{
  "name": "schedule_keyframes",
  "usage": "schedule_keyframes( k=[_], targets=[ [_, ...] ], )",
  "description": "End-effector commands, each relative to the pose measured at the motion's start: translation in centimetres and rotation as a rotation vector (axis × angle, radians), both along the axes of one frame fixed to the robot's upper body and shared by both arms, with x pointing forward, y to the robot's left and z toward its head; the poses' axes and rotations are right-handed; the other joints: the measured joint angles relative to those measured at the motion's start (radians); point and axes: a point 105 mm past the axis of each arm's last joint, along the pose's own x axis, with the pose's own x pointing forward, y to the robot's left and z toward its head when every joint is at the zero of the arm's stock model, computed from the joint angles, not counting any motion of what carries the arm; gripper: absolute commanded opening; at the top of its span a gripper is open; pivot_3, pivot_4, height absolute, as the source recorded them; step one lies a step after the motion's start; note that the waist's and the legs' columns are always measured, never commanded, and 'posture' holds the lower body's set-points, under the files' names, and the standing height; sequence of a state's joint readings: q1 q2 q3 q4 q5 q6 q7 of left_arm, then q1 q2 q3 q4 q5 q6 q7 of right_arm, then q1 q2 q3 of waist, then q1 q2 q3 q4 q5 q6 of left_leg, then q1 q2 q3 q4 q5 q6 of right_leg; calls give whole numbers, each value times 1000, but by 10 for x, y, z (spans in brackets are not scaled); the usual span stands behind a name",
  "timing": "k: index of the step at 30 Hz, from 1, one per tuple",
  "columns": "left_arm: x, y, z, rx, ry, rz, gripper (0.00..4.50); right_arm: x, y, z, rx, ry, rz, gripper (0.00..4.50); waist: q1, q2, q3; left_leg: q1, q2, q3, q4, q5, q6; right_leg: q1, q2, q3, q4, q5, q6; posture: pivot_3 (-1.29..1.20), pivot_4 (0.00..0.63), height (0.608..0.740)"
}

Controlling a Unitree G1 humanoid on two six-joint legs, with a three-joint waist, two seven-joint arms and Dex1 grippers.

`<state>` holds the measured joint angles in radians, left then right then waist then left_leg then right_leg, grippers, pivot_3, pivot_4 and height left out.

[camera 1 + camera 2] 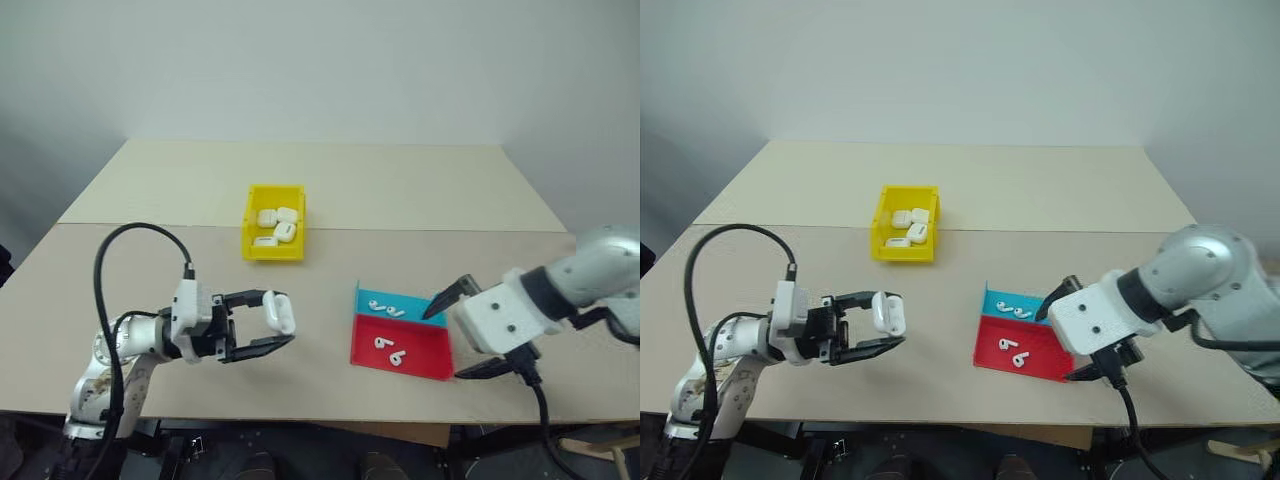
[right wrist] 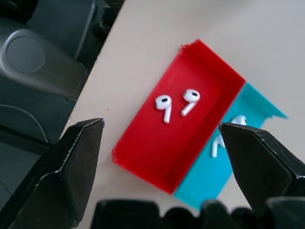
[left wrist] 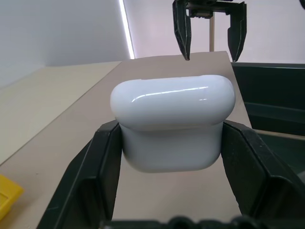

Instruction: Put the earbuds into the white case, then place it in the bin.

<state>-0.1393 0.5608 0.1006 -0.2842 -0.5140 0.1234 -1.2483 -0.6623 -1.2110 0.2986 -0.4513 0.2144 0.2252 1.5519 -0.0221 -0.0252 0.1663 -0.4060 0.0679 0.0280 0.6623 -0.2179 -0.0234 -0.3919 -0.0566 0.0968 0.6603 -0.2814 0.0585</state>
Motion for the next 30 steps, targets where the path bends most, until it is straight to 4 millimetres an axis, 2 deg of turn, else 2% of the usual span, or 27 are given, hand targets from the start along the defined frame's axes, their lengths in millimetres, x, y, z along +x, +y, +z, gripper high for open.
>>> schedule_keyframes(
  k=[1, 3, 8, 13, 21, 30],
  targets=[
    [-6, -5, 4, -57, -42, -18, 2802, 6, -1, -5, -85, -5, 58, 3637, 2, 0, 0, 0, 0, 0, 0, 0, 0, 0, 0, 0, 0, 0, 0, 0, 150, 740],
    [-7, -8, -3, -38, -28, -21, 2802, 12, 4, -11, -101, -7, 70, 2934, 3, 0, 0, -1, 0, 0, 0, 0, 0, 0, 0, 0, -1, 0, 0, 0, 150, 740],
    [-11, -11, -9, -21, -38, -31, 2802, 20, 20, -20, -142, -15, 111, 2934, 5, 0, 0, 0, 0, 0, 0, 0, 0, 0, 0, 0, -1, 0, 0, 0, 150, 740],
    [-11, -12, -9, -18, -57, -25, 2802, 18, 30, -28, -182, -6, 131, 2934, 7, 0, 0, 0, 0, 0, 0, 0, 0, 0, 0, 0, -1, 0, 0, 0, 150, 740],
    [-8, -13, -8, -7, -80, -15, 2802, 15, 35, -47, -247, 2, 109, 2934, 8, 0, 0, 0, 0, 0, 0, 0, 0, 0, 0, 0, -1, 0, 0, 0, 150, 740],
    [-9, -9, -9, 18, -74, -15, 2802, 21, 40, -59, -279, -33, 89, 2934, 7, 0, 0, 0, 0, 0, 0, 0, 0, 0, 0, 0, -1, 0, 0, 0, 150, 740]
  ],
)
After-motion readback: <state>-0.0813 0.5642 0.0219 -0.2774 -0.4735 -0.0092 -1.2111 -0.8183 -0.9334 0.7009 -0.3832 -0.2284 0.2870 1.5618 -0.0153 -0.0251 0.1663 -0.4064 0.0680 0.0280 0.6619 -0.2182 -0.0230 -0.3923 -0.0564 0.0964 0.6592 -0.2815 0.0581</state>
